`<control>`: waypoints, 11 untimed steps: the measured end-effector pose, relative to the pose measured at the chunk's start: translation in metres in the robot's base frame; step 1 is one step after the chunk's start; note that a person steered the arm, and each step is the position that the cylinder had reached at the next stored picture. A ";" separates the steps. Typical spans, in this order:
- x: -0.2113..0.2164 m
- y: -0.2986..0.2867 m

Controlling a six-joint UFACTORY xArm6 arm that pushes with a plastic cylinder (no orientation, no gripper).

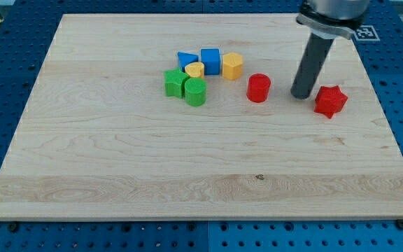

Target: Move red star towards center

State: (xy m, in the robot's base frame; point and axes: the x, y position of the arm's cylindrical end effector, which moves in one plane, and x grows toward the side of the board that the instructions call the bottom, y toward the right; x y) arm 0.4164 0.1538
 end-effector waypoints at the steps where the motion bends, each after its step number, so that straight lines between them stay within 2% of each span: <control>1: 0.000 -0.040; 3: 0.000 -0.112; 4: 0.000 -0.123; 5: 0.014 -0.066; 7: 0.097 0.000; 8: 0.102 0.052; 9: 0.084 0.083; 11: 0.035 0.108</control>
State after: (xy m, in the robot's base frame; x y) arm 0.4515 0.2620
